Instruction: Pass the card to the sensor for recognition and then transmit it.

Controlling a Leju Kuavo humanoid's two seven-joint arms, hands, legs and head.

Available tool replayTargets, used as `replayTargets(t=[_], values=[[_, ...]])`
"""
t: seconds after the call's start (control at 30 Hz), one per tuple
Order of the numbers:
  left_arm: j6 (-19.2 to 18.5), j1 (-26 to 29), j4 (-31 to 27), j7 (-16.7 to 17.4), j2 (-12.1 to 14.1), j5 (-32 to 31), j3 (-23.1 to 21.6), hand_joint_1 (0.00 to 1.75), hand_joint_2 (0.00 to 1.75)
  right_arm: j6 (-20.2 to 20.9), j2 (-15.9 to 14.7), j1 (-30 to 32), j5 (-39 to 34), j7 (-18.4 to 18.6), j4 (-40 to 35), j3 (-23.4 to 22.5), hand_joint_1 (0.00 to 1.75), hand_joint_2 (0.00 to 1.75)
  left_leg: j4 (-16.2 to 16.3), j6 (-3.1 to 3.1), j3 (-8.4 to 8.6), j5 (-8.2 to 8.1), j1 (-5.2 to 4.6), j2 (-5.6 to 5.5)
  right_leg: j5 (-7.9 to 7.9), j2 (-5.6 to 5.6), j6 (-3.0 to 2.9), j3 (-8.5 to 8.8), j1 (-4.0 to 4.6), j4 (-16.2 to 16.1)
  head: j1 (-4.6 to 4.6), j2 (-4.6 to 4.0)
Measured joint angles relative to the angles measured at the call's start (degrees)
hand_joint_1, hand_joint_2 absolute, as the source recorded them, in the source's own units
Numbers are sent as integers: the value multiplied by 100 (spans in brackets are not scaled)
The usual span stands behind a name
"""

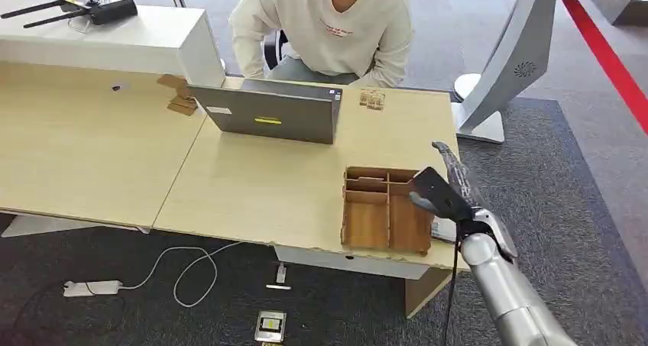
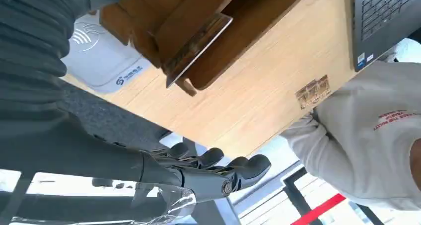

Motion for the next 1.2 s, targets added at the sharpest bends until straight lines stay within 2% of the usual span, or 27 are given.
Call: replayTargets(t=[0.6, 0.63, 0.67, 0.7, 1.2], values=[[42, 0, 0, -50, -4, -72, 0, 0, 0, 68, -55, 4, -13, -13, 109, -2, 0, 175, 0, 0, 0, 0, 0, 0, 0, 0, 0, 1, 0, 0, 0, 0], [44, 0, 0, -55, -2, -74, 0, 0, 0, 77, -55, 5, -13, -13, 107, -2, 7, 175, 0, 0, 0, 0, 0, 0, 0, 0, 0, 0, 0, 0, 0, 0], [46, 0, 0, -57, -4, -74, 0, 0, 0, 79, -55, 5, -2, -13, 105, -2, 152, 175, 0, 0, 0, 0, 0, 0, 0, 0, 0, 0, 0, 0, 0, 0], [48, 0, 0, -59, -4, -74, 0, 0, 0, 85, -55, 5, 2, -11, 103, -2, 175, 175, 0, 0, 0, 0, 0, 0, 0, 0, 0, 0, 0, 0, 0, 0], [114, 0, 0, -98, -2, -52, 0, 0, 0, 267, -79, 12, -2, 101, 54, -2, 175, 175, 0, 0, 0, 0, 0, 0, 0, 0, 0, 0, 0, 0, 0, 0]])
